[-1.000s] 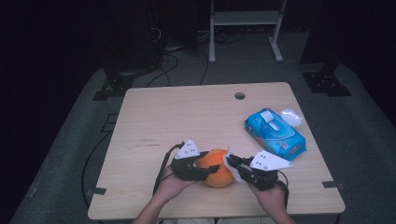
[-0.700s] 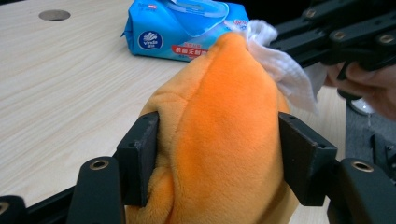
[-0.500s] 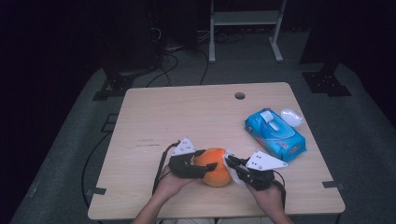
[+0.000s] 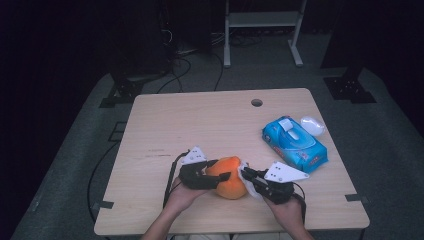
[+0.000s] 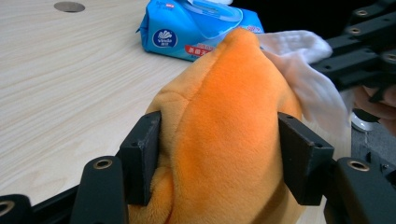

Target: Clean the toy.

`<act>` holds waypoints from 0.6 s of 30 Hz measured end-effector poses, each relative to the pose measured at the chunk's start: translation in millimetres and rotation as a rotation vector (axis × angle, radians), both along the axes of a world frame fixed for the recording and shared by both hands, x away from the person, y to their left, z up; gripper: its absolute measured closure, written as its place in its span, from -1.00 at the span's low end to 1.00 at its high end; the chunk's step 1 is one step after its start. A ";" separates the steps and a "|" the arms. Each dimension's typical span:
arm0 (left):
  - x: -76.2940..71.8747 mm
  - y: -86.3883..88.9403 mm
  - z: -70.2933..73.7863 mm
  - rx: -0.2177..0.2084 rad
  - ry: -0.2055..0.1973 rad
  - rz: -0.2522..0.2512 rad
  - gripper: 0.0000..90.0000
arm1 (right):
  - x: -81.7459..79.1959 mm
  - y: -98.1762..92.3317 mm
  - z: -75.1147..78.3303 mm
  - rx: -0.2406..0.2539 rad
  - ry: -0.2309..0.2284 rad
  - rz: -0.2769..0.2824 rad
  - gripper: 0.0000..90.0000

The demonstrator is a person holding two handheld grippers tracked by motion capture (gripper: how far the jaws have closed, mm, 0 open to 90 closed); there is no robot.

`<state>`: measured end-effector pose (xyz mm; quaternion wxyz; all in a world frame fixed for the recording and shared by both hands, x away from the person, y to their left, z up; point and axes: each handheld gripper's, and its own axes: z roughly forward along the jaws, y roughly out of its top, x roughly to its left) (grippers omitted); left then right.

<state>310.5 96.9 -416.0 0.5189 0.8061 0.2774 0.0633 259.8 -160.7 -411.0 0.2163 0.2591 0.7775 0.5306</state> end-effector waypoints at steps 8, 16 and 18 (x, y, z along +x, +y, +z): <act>-1.4 -2.4 1.3 -0.030 -0.039 -0.074 -0.58 | 15.3 -18.9 -10.6 0.041 0.076 -0.060 0.85; -7.6 -12.9 -4.4 0.060 -0.104 -0.072 -0.47 | 17.8 -23.5 -11.8 0.079 0.104 -0.081 0.85; -7.9 -10.3 -1.3 0.066 -0.104 -0.066 -0.26 | 13.7 -20.2 -9.6 0.068 0.081 -0.078 0.85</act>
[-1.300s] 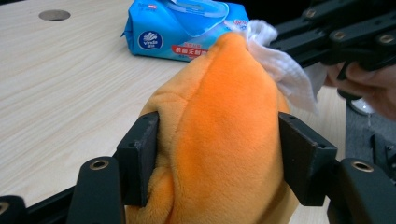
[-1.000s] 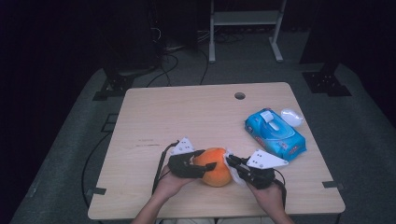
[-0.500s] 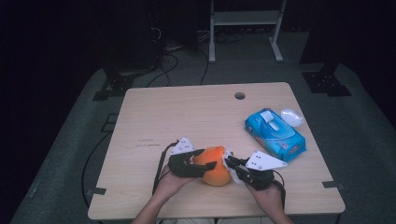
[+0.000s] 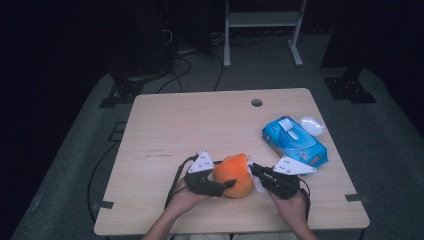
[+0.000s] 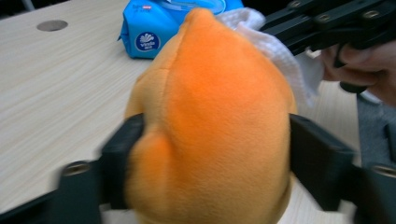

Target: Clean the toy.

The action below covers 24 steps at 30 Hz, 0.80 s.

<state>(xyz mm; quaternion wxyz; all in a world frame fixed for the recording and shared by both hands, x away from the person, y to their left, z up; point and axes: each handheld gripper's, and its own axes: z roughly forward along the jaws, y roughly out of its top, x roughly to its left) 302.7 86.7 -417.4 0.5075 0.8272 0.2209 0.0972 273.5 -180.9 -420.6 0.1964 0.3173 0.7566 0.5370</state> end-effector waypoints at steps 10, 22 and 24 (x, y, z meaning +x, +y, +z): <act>-0.4 3.8 8.9 -0.031 0.036 -0.006 -0.02 | -12.4 13.5 12.9 -0.045 -0.103 0.050 0.85; 2.9 0.5 -1.3 -0.009 0.036 0.008 -0.77 | 3.6 -2.3 -1.2 -0.024 -0.015 -0.026 0.85; 3.4 -1.5 -4.3 -0.009 0.043 0.005 -0.70 | 4.8 -5.0 -2.1 -0.010 -0.005 -0.031 0.85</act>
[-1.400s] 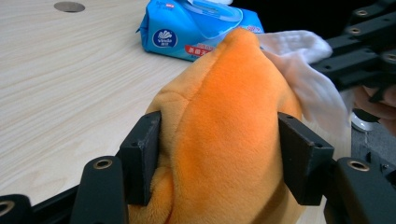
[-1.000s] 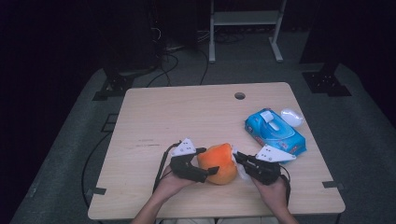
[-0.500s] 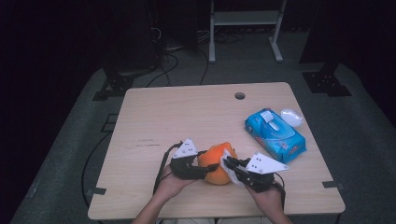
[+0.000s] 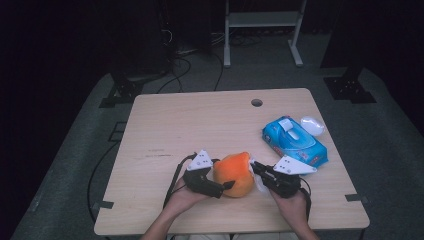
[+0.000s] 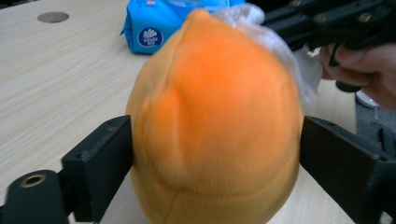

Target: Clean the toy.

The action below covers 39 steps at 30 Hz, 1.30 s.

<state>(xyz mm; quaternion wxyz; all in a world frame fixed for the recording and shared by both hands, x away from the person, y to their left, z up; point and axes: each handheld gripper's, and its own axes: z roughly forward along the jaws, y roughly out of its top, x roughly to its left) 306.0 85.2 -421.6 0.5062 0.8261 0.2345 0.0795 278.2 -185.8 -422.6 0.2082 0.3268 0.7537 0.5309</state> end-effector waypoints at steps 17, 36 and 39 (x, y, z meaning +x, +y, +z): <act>-9.9 -2.3 14.1 0.000 -0.059 -0.042 -0.06 | -15.2 10.2 19.5 -0.045 -0.116 0.019 0.85; -16.1 -17.3 4.1 0.038 -0.109 -0.038 -0.31 | -27.3 33.4 22.4 -0.058 -0.132 0.144 0.85; -17.6 -18.4 3.0 0.034 -0.114 -0.056 -0.26 | -18.7 19.1 21.5 -0.033 -0.110 0.094 0.85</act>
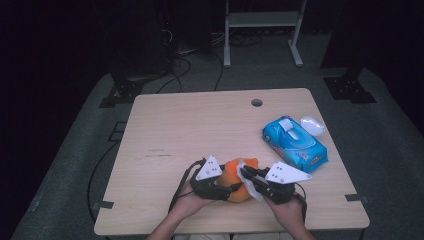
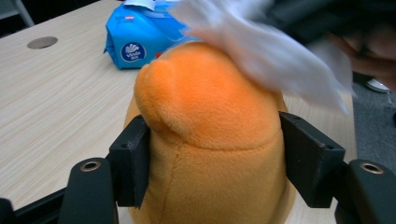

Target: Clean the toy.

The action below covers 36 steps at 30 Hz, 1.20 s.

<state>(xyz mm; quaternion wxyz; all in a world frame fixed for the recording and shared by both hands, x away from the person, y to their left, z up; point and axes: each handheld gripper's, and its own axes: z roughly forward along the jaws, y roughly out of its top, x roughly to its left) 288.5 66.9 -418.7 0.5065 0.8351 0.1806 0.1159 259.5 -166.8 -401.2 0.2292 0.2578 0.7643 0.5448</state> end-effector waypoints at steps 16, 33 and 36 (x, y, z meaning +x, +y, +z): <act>-5.0 2.9 2.5 0.030 -0.046 -0.016 -0.23 | 1.6 -11.4 1.2 -0.004 0.036 -0.026 0.85; -20.2 -9.2 -6.0 0.160 -0.192 -0.084 -0.22 | -11.7 10.3 9.2 -0.029 -0.003 0.076 0.85; -19.9 -10.3 -6.8 0.151 -0.184 -0.082 -0.35 | -1.6 -3.0 4.0 -0.025 0.038 0.013 0.85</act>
